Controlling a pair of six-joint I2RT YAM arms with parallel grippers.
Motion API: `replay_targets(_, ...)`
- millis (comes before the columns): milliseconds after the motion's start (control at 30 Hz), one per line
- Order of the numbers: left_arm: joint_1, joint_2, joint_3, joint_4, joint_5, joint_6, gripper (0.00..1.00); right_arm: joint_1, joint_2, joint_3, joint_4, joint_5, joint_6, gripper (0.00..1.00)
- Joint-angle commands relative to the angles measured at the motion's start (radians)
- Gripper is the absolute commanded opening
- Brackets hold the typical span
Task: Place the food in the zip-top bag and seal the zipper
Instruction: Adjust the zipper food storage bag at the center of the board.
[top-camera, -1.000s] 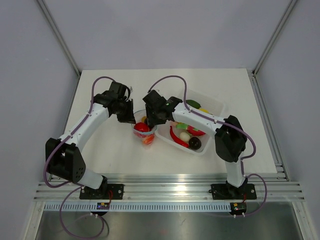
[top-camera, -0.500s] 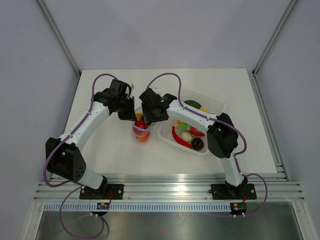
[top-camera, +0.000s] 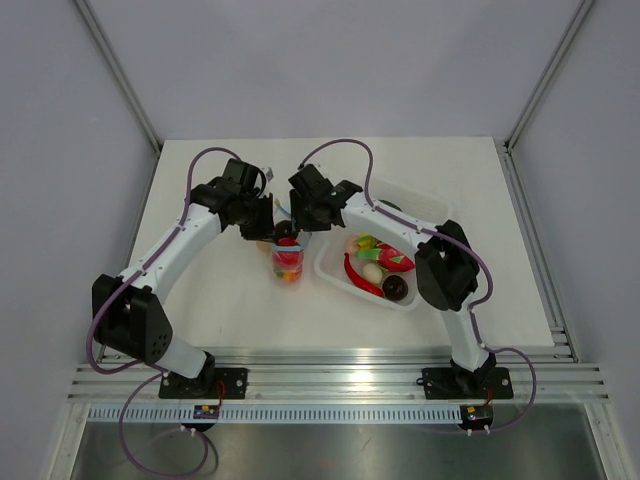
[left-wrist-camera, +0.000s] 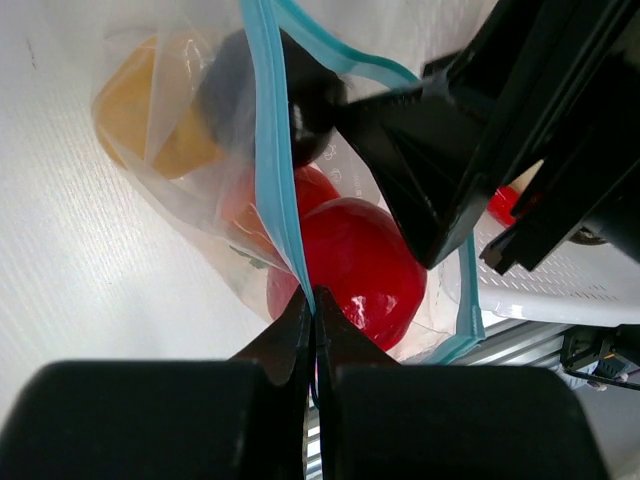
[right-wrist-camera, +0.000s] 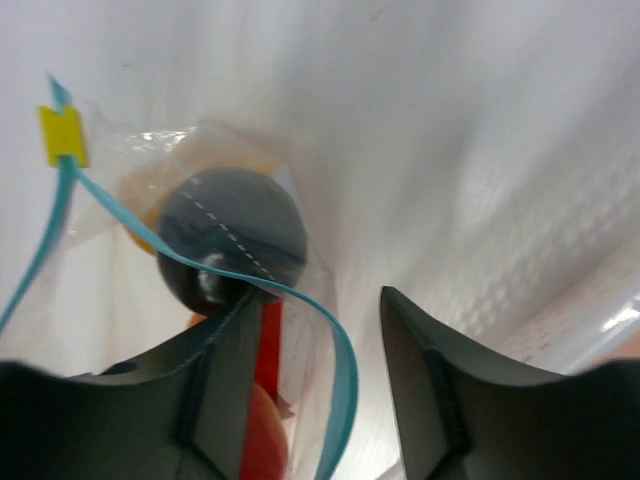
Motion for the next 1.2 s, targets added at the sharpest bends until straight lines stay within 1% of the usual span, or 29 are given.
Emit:
replay_targets(0, -0.008, 0.012, -0.006, 0.015, 0.028, 0.013, 0.0, -0.005, -0.069, -0.042, 0.181, -0.131, 0.023, 0.55)
replay_targets(133, -0.008, 0.012, -0.003, 0.012, 0.016, 0.014, 0.0, -0.005, -0.062, -0.048, 0.15, -0.177, 0.023, 0.49)
replay_targets(333, -0.007, 0.008, 0.003, 0.006, -0.006, 0.019, 0.0, -0.007, -0.089, -0.146, 0.149, -0.179, 0.051, 0.49)
replay_targets(433, -0.007, 0.006, 0.006, 0.003, -0.013, 0.022, 0.0, -0.007, -0.106, -0.178, 0.155, -0.185, 0.058, 0.47)
replay_targets(500, -0.007, 0.008, 0.008, 0.004, -0.013, 0.024, 0.0, -0.007, -0.106, -0.183, 0.163, -0.208, 0.058, 0.4)
replay_targets(533, -0.007, 0.008, 0.008, 0.006, -0.015, 0.024, 0.0, -0.007, -0.1, -0.175, 0.163, -0.217, 0.057, 0.34)
replay_targets(567, -0.007, 0.008, 0.011, 0.007, -0.01, 0.025, 0.0, -0.007, -0.093, -0.171, 0.167, -0.246, 0.057, 0.24)
replay_targets(600, -0.007, 0.008, 0.009, 0.006, -0.004, 0.024, 0.0, -0.005, -0.077, -0.162, 0.182, -0.266, 0.052, 0.19)
replay_targets(633, -0.007, 0.009, 0.011, 0.01, -0.001, 0.022, 0.0, -0.005, -0.071, -0.137, 0.19, -0.286, 0.042, 0.16)
replay_targets(667, -0.007, 0.008, 0.012, 0.01, 0.001, 0.022, 0.0, -0.007, -0.065, -0.122, 0.198, -0.317, 0.035, 0.09)
replay_targets(733, -0.007, 0.008, 0.012, 0.01, 0.005, 0.02, 0.0, -0.007, -0.062, -0.077, 0.212, -0.311, 0.029, 0.02)
replay_targets(767, -0.007, 0.005, 0.012, 0.007, 0.007, 0.022, 0.0, -0.007, -0.066, -0.066, 0.215, -0.293, 0.028, 0.0)
replay_targets(867, -0.007, -0.005, 0.015, 0.001, 0.002, 0.025, 0.0, -0.007, -0.122, -0.057, 0.258, -0.272, 0.023, 0.0)
replay_targets(933, -0.007, -0.009, 0.02, -0.008, -0.006, 0.03, 0.0, -0.007, -0.187, -0.109, 0.337, -0.286, 0.025, 0.0)
replay_targets(1000, -0.007, -0.015, 0.031, -0.014, -0.013, 0.03, 0.0, -0.007, -0.226, -0.14, 0.367, -0.271, 0.02, 0.0)
replay_targets(1067, -0.007, -0.017, 0.037, -0.016, -0.022, 0.028, 0.0, -0.007, -0.218, -0.14, 0.33, -0.228, 0.003, 0.0)
replay_targets(1100, -0.007, -0.014, 0.042, -0.017, -0.033, 0.027, 0.0, -0.005, -0.189, -0.128, 0.262, -0.22, -0.003, 0.0)
replay_targets(1167, -0.007, -0.012, 0.043, -0.019, -0.036, 0.025, 0.0, -0.007, -0.169, -0.105, 0.203, -0.237, -0.003, 0.0)
